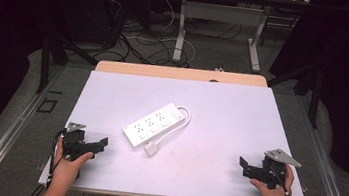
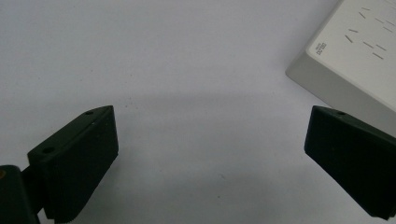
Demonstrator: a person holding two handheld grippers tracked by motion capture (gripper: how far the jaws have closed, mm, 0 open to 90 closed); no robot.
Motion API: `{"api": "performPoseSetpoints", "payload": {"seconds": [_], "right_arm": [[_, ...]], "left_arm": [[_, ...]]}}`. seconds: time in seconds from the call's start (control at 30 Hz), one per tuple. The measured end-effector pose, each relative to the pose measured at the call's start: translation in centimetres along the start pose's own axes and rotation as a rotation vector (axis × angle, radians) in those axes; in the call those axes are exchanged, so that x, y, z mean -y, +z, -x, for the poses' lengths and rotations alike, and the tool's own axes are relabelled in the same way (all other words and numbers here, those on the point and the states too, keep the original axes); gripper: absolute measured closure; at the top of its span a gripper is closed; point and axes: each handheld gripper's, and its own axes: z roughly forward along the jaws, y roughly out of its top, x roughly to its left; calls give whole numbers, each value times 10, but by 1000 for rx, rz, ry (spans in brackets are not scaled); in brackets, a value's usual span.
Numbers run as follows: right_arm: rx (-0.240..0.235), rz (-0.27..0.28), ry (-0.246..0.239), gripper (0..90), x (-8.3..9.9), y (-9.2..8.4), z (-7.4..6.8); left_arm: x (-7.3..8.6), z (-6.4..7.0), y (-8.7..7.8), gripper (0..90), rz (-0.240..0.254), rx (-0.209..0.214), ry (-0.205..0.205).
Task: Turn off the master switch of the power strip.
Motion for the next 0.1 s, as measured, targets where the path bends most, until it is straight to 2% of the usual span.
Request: {"api": "performPoseSetpoints", "payload": {"seconds": [0.03, 0.1], "right_arm": [[2, -2, 0, 0, 0, -1, 0], [0, 2, -5, 0, 0, 0, 0]], "left_arm": [[-1, 0, -1, 30, -17, 4, 5], [0, 1, 0, 29, -1, -4, -4]]}}
